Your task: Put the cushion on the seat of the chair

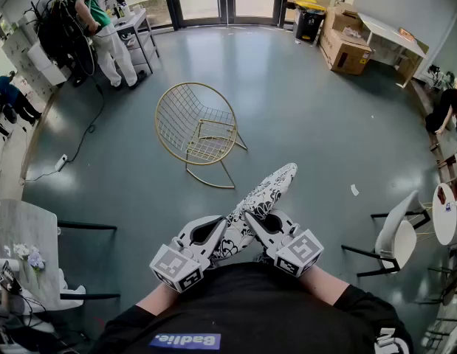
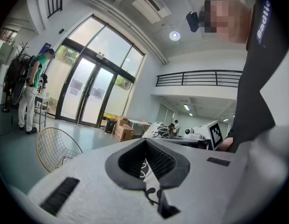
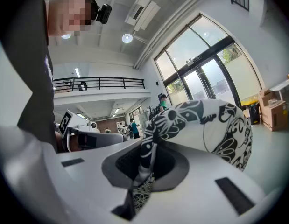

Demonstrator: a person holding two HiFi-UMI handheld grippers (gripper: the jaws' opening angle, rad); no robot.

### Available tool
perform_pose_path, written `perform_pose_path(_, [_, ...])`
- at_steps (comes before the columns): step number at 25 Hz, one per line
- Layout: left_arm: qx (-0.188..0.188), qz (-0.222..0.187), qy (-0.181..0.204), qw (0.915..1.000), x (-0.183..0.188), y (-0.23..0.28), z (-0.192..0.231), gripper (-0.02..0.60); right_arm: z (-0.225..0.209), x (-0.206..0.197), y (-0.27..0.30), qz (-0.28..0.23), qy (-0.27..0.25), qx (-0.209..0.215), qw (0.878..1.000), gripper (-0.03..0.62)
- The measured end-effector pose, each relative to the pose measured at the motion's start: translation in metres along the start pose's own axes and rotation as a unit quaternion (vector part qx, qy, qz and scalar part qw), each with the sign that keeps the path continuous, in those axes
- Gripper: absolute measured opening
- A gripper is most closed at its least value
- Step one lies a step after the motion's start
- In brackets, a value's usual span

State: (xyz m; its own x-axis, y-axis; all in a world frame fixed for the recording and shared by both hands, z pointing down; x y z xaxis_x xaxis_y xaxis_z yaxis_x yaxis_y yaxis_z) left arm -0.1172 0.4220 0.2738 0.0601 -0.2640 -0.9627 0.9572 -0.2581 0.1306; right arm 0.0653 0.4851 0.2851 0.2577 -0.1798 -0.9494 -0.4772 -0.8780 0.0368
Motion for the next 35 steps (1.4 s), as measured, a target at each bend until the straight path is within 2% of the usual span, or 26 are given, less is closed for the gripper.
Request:
perform_pose_path(13, [0.014, 0.003, -0.001, 0.9999, 0.002, 0.011, -0.007, 0.012, -0.011, 0.002, -0.005, 0.001, 0.004, 0.012, 1.000, 0.037])
perform_pose_path(21, [0.030, 0.008, 0.014, 0.9994, 0.005, 0.027, -0.017, 0.014, -0.030, 0.004, -0.014, -0.009, 0.016, 0.037, 0.999, 0.037])
perform_pose_path(24, [0.044, 0.009, 0.019, 0.9988, 0.006, 0.035, -0.023, 0.014, -0.042, 0.005, -0.019, -0.011, 0.019, 0.049, 0.999, 0.037])
perform_pose_path(29, [0.092, -0.001, 0.009, 0.9958, 0.007, 0.047, -0.027, 0.012, -0.068, 0.002, -0.028, -0.005, 0.031, 0.066, 0.997, 0.037])
perform_pose_path(35, [0.099, 0.004, 0.008, 0.9951, -0.001, 0.056, -0.014, 0.014, -0.089, -0.001, -0.018, -0.004, 0.038, 0.066, 0.997, 0.037])
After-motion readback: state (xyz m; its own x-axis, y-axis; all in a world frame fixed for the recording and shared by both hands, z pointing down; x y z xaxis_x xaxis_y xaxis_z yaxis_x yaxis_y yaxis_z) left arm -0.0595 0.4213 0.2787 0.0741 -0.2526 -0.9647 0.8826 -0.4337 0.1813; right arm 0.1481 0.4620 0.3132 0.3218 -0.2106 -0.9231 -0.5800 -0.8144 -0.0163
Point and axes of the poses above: the fingertips, and each gripper's own axes: y forward along the fingers, z to its left, x out of its top, the point moved 9 cm from there along -y, backward along the fingers, and after that the axes turned 2 degrees about y, right-handed, at the moved point
